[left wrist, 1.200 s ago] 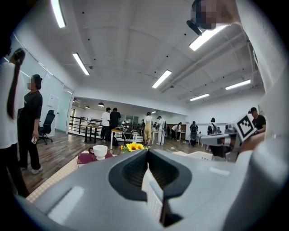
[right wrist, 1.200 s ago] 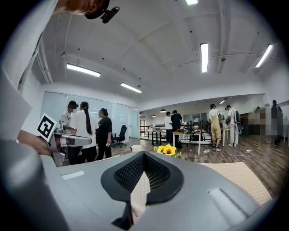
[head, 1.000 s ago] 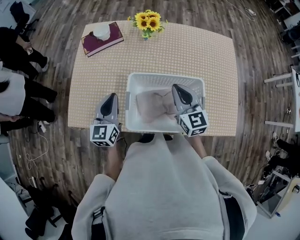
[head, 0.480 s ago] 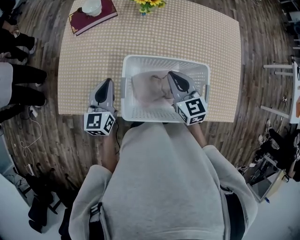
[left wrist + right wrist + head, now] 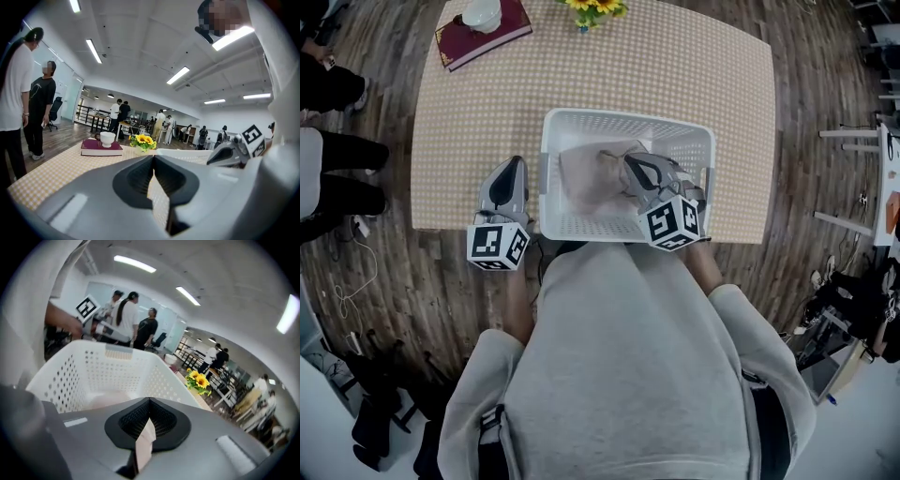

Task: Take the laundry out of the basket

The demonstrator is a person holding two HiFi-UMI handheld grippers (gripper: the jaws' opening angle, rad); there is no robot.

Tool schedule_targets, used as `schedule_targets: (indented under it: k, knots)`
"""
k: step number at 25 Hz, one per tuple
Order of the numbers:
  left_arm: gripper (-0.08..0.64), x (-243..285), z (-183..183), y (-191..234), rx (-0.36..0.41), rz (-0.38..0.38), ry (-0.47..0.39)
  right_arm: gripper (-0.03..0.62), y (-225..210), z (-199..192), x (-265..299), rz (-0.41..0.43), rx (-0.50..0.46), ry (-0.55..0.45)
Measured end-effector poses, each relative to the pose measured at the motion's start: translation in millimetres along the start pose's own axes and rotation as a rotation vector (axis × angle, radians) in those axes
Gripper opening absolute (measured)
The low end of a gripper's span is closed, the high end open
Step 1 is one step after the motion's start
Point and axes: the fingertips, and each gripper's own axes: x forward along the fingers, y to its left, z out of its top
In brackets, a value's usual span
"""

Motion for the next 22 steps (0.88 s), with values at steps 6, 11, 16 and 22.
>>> schedule_targets:
  k: [6, 11, 16, 22]
  knots:
    - [0.011, -4, 1, -5, -0.005, -0.002, -0.005, -0.002, 40, -29, 13, 0.089, -0.536, 0.207]
    - [0.011, -7, 2, -5, -0.009, 0.002, -0.015, -0.002, 52, -31, 16, 0.135, -0.507, 0.205]
    - [0.011, -10, 2, -6, -0.016, 0.008, -0.021, 0.000, 52, -33, 18, 0.184, -0.408, 0.214]
    - [0.011, -11, 2, -6, -0.023, 0.015, -0.026, 0.228, 67, -50, 23, 0.318, -0.345, 0.289]
